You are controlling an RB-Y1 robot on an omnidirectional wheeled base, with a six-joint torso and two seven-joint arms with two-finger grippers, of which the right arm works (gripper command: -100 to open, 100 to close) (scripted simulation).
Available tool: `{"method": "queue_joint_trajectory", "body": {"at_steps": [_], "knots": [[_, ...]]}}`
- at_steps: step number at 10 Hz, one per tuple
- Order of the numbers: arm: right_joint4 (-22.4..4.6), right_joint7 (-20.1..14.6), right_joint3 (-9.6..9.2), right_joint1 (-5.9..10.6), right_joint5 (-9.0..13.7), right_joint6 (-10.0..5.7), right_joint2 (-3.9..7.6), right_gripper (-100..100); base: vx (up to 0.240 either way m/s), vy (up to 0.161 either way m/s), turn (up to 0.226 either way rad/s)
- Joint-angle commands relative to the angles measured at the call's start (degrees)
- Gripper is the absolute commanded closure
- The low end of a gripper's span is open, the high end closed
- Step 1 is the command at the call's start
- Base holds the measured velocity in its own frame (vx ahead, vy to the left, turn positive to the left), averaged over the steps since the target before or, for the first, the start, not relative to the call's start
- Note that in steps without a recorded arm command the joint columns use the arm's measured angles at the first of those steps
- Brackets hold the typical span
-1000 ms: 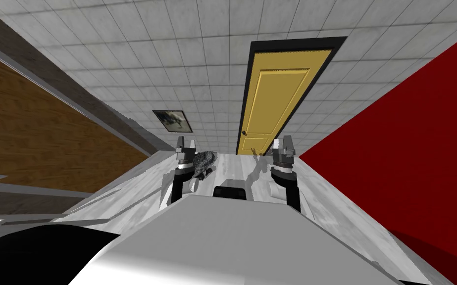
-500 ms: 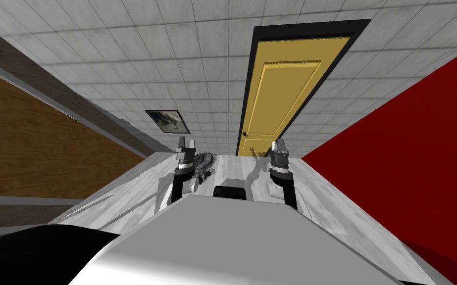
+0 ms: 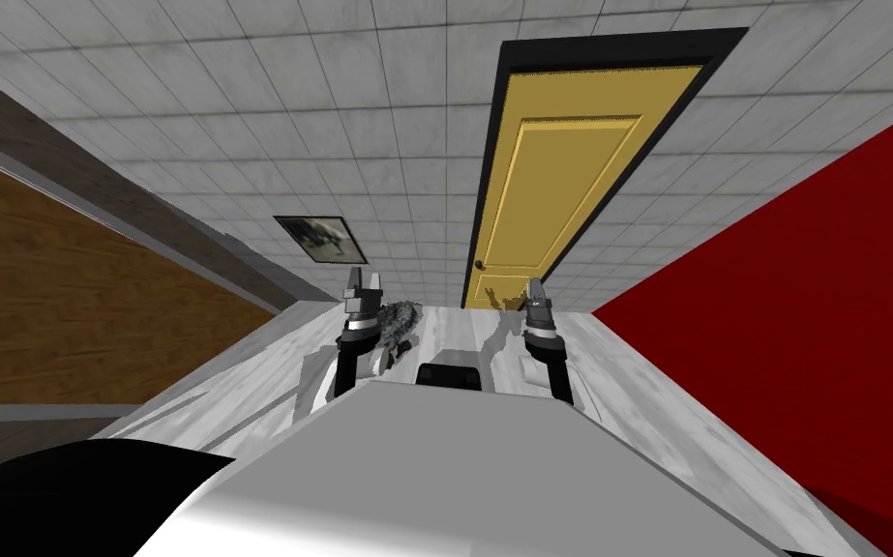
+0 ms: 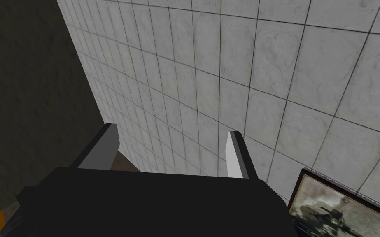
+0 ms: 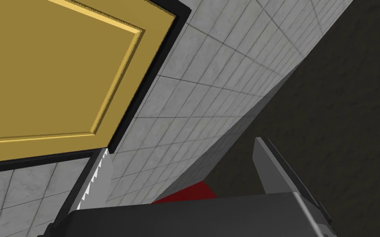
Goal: Pull the door open
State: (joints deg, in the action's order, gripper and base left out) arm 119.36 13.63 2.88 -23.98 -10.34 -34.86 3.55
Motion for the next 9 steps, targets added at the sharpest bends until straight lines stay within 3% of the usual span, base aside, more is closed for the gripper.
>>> {"method": "queue_joint_trajectory", "body": {"at_steps": [1, 9], "knots": [[-1.75, 1.39, 0.55, 0.35, -0.57, -0.40, 0.40, -100, 0.149, 0.022, -0.006], [-10.93, 7.42, 2.65, 1.86, -3.24, -3.35, 1.45, -100, 0.100, 0.010, -0.010]]}}
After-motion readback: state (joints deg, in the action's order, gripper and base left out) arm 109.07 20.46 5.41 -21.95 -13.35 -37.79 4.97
